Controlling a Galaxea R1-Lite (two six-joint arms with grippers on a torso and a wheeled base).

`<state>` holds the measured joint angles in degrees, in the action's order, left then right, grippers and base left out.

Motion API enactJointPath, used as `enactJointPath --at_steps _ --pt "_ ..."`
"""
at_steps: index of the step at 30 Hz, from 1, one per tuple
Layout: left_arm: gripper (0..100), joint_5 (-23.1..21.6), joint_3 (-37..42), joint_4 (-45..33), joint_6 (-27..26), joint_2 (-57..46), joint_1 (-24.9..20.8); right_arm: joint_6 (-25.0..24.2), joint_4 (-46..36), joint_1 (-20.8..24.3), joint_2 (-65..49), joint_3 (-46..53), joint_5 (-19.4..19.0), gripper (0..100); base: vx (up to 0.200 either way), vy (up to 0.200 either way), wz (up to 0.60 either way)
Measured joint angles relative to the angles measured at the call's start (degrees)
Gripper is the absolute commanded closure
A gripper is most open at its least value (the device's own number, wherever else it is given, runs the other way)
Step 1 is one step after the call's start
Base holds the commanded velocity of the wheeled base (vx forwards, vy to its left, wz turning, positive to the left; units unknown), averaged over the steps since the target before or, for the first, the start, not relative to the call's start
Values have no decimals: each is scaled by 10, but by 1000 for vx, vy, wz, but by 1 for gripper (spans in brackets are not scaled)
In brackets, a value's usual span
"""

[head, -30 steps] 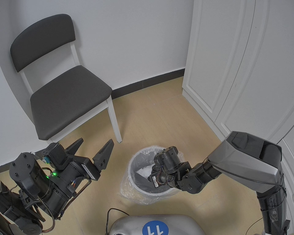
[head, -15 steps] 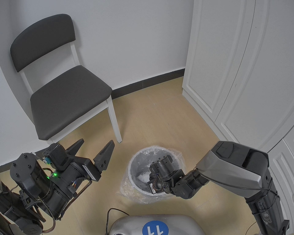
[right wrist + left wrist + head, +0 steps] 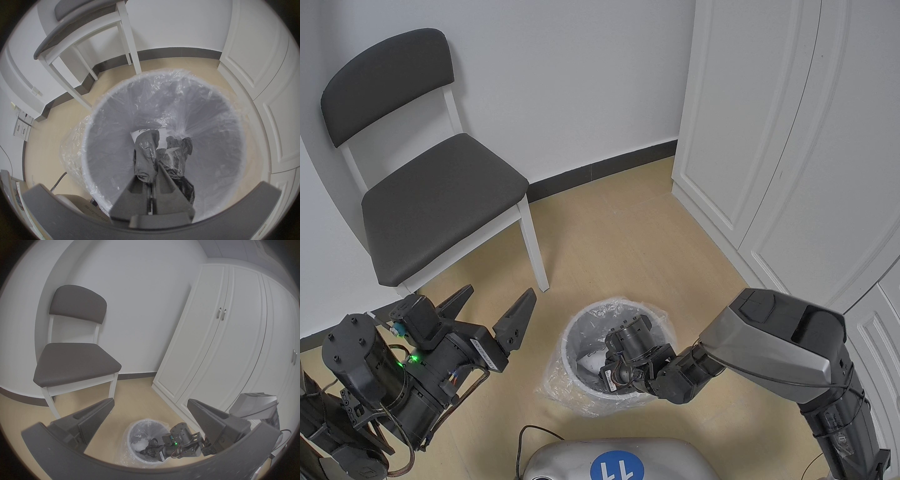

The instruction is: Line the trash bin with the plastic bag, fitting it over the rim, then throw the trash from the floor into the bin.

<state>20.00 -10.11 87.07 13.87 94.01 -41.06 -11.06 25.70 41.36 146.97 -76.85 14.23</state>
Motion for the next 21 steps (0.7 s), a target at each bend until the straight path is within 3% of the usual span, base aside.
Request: enactJointPath --at_steps 14,21 --pt "0 0 0 0 0 -3 -1 7 10 -3 -37 22 -5 100 0 0 0" --pt "0 0 2 0 0 -3 -1 8 67 -3 -6 10 -7 100 0 0 0"
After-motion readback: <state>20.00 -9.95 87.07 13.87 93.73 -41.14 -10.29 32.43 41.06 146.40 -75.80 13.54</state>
